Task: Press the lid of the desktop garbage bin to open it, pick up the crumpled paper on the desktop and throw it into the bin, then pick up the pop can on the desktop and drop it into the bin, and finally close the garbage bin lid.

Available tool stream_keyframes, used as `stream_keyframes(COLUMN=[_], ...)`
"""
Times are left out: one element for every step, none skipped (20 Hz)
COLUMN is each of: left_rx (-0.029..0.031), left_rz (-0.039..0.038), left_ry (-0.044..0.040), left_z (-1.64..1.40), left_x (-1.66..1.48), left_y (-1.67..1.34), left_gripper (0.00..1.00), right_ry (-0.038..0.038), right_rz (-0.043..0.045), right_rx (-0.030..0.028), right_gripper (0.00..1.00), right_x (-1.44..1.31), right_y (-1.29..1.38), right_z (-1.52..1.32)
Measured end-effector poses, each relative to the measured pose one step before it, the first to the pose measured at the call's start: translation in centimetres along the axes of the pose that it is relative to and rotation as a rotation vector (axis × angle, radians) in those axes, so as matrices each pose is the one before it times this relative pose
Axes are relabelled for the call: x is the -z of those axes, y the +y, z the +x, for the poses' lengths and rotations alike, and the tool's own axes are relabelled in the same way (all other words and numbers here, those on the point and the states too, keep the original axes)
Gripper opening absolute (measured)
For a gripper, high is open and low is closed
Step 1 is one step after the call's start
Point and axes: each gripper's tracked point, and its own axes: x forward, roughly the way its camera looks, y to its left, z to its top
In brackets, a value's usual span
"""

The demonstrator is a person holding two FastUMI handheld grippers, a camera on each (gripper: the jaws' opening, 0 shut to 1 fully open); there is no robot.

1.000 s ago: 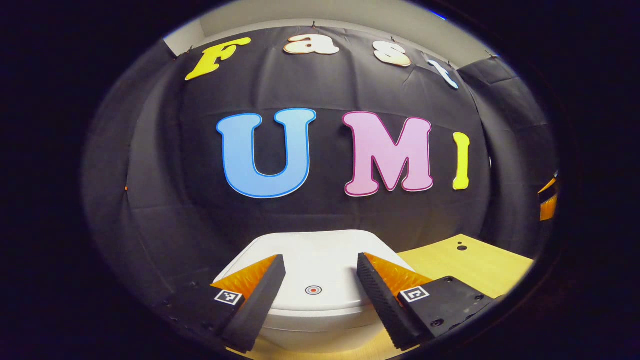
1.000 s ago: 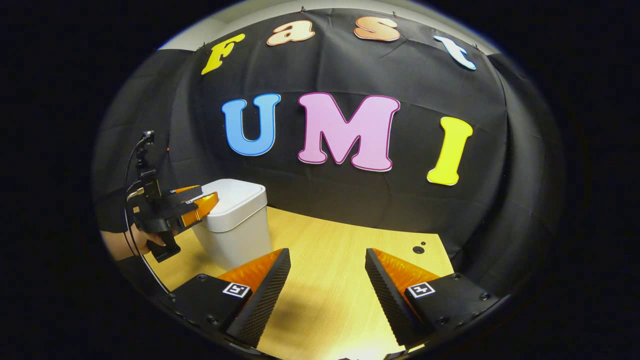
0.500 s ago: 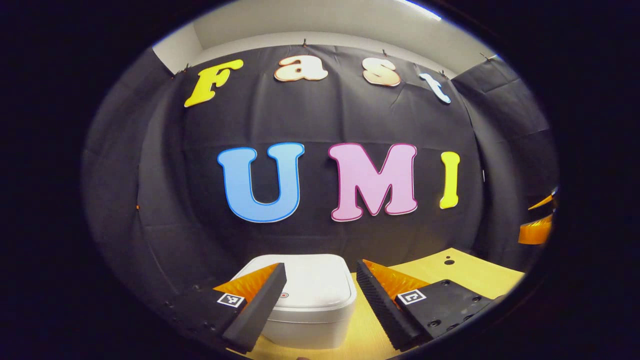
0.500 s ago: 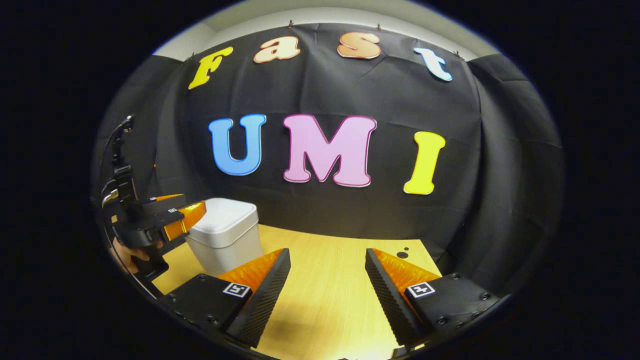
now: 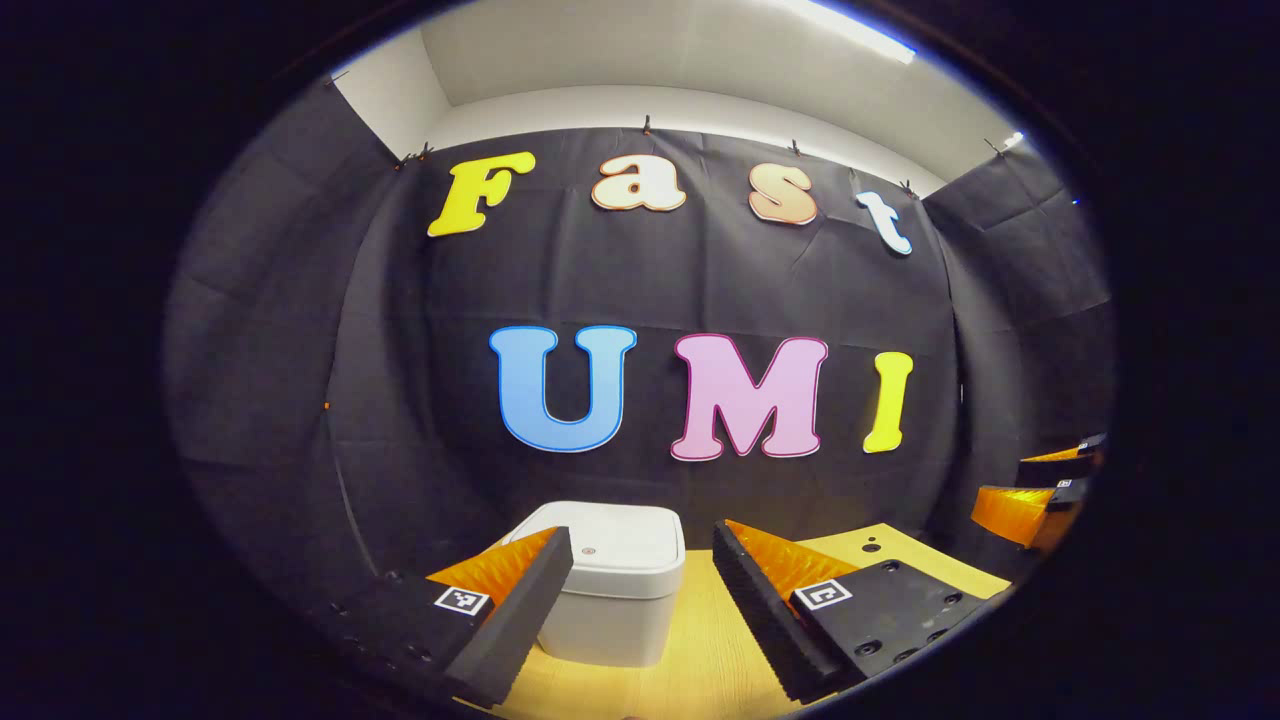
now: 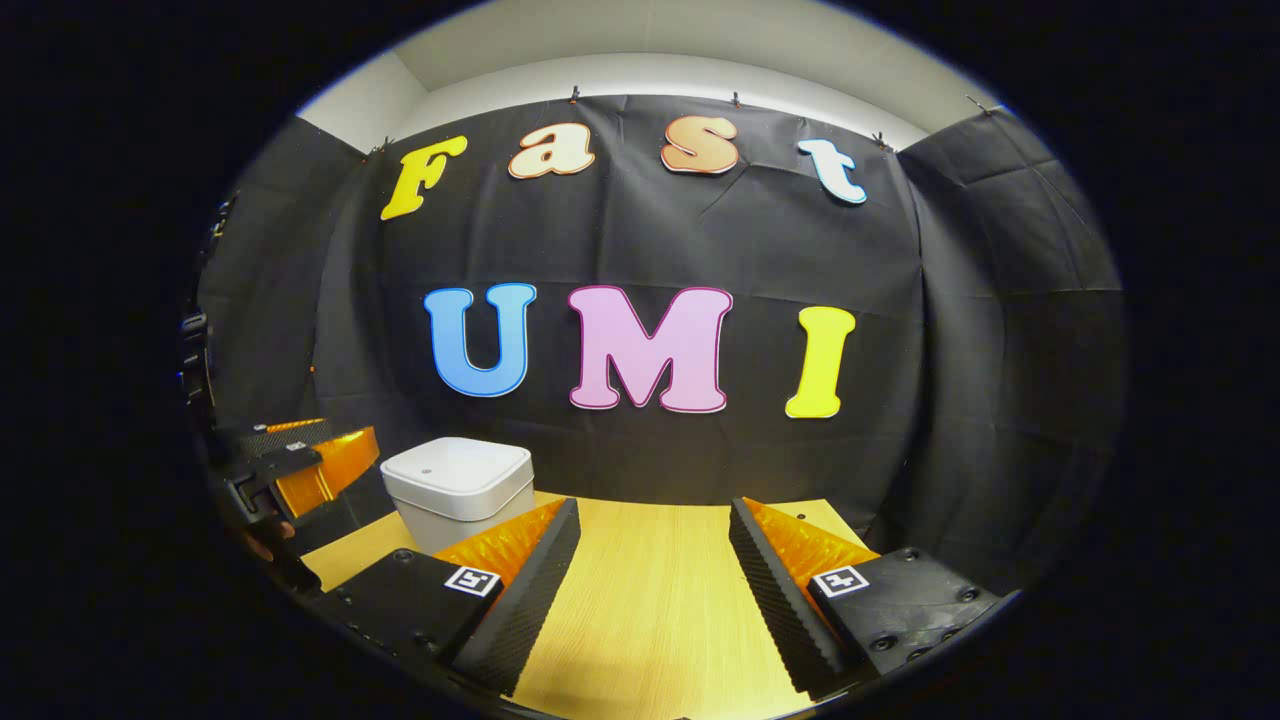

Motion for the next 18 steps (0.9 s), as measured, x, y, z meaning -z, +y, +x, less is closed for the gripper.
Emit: stream_keyframes(left_rx=[-0.00082,0.00044,0.00275,0.00842,0.00989,0.00659,0.00641,0.00391,0.00147,0.00139,0.00438,0.00559,0.00384,0.00492,0.00496,0.00178,0.00294,0.00213], left_rz=[-0.0075,-0.00598,-0.0032,0.0044,0.00926,0.00643,0.00595,0.00626,0.00769,0.00979,0.01066,0.00895,0.00704,0.00687,0.00519,0.00608,0.00502,0.00127], left_ry=[0.00878,0.00724,0.00597,-0.00015,-0.00599,-0.00613,-0.00987,-0.01006,-0.01299,-0.01474,-0.01583,-0.0121,-0.00912,-0.01052,-0.00322,-0.00735,-0.00961,-0.00694], left_z=[-0.885,-0.572,-0.47,-0.311,-0.244,-0.044,0.007,0.167,0.209,0.183,0.228,0.076,0.207,0.204,0.141,0.125,0.09,0.362], left_x=[0.243,0.145,0.117,0.017,-0.188,-0.264,-0.395,-0.423,-0.467,-0.389,-0.385,-0.234,-0.23,-0.098,-0.152,-0.072,-0.2,-0.21], left_y=[-0.012,0.038,-0.136,-0.175,-0.224,-0.113,-0.061,0.052,0.049,0.06,-0.029,-0.058,-0.016,0.114,0.001,0.203,0.043,0.195], left_gripper=[0.95,0.95,0.95,0.95,0.95,0.95,0.95,0.95,0.95,0.95,0.95,0.95,0.95,0.95,0.95,0.95,0.95,0.95], right_ry=[-0.00774,-0.00731,-0.00051,-0.00088,0.00281,0.01074,0.00599,0.00117,-0.00457,-0.007,-0.00741,-0.00292,0.00163,0.00374,0.00324,-0.0011,-0.00287,-0.00149], right_rz=[0.00155,-0.00501,-0.00503,-0.00248,-0.00261,-0.00264,-0.00467,-0.00522,-0.0052,-0.00435,-0.00245,-0.00104,-0.00066,0.00081,0.00077,0.00428,0.00468,0.00313], right_rx=[0.00037,0.00199,-0.00269,-0.01007,-0.01069,-0.00558,-0.00902,-0.01019,-0.00624,-0.00155,0.00211,0.00079,0.00396,0.00331,0.00964,0.00936,0.00848,0.01048], right_gripper=[0.97,1.0,0.97,0.97,0.97,0.97,0.97,0.97,0.97,0.97,0.97,0.97,0.97,0.97,0.97,0.97,0.97,0.97], right_x=[-0.095,-0.036,0.047,0.071,0.018,0.287,0.238,-0.157,-0.264,-0.225,-0.117,-0.016,0.051,0.096,0.134,-0.088,-0.1,-0.056], right_y=[0.299,0.117,0.121,0.473,0.61,0.384,0.325,0.417,0.224,0.153,0.006,0.083,0.073,-0.047,-0.128,-0.188,-0.135,-0.137], right_z=[-0.419,-0.241,-0.343,-0.159,-0.125,0.06,-0.05,0.109,0.048,0.085,0.058,0.134,0.155,0.179,0.039,0.256,0.159,0.217])
